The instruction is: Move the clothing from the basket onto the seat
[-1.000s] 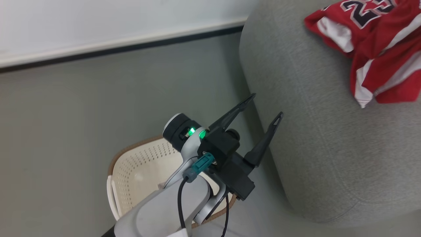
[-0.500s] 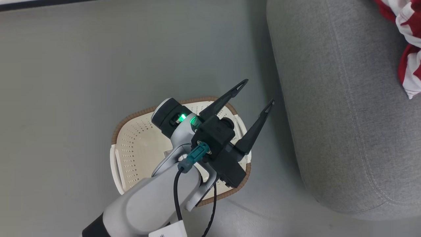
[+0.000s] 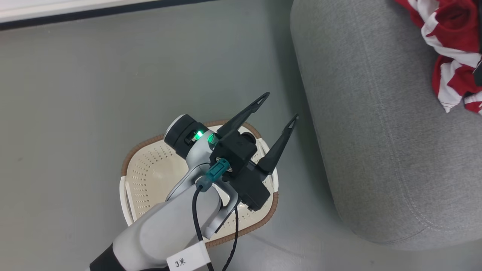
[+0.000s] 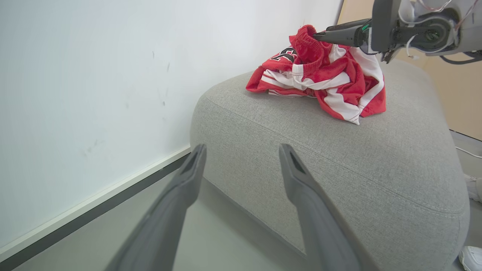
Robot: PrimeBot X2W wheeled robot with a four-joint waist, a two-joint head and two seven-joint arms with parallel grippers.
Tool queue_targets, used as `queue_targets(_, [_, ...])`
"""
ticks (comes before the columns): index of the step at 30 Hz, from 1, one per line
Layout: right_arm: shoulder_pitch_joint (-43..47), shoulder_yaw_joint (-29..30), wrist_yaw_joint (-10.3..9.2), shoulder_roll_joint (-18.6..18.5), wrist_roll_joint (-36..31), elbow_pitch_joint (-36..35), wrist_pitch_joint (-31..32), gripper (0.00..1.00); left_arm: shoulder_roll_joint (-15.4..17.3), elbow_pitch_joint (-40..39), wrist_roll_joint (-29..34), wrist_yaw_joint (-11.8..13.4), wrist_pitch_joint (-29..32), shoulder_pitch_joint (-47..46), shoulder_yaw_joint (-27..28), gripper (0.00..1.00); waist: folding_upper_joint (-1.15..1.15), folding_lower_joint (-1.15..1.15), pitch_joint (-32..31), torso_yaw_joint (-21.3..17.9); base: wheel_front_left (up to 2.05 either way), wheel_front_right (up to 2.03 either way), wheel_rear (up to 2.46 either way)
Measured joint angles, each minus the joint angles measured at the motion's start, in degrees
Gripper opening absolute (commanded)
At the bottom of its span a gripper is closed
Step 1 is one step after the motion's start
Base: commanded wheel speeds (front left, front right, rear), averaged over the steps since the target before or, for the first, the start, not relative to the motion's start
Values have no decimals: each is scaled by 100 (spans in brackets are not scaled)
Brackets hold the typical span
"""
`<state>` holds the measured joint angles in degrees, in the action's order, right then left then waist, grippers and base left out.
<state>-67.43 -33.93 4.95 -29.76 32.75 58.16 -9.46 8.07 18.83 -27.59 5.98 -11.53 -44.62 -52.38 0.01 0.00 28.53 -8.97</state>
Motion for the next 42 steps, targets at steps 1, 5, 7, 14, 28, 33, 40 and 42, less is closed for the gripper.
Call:
queue_targets(1, [40,-40,13,22,-7,16,-47,100,0,35,-18,-1,-16,9,13,100,0,0,-40,-15,0,0,0])
queue_targets(5, [216,-138,68,127,-36,99,-181,100,-4,214,-109,-51,-76,75,71,100,0,0,-227,-78,0,0,0])
queue_targets(7, [310,-181,77,159,-60,122,-236,100,-14,287,-151,-51,-120,125,155,100,0,0,-340,-107,0,0,0])
queue_targets(14, [631,-281,114,304,-93,148,-372,100,-103,517,-454,-45,-205,378,458,100,0,0,-812,-175,0,0,0])
queue_targets(28, [1673,-208,138,628,60,21,-477,100,-124,964,-883,31,-277,1141,1223,100,-1,-1,-1917,4,0,0,0])
queue_targets(33, [2108,-183,135,840,114,-156,-481,100,101,1007,-960,65,-277,1670,1496,100,-1,-1,-2291,168,0,0,0])
queue_targets(40, [2835,-83,11,1017,220,-647,-481,100,341,769,-1073,110,-277,2356,1936,100,-1,-1,-2734,427,0,0,0])
queue_targets(42, [3024,-46,-81,1076,246,-845,-481,100,424,661,-1066,111,-278,2572,2081,100,-1,-1,-2833,500,0,0,0])
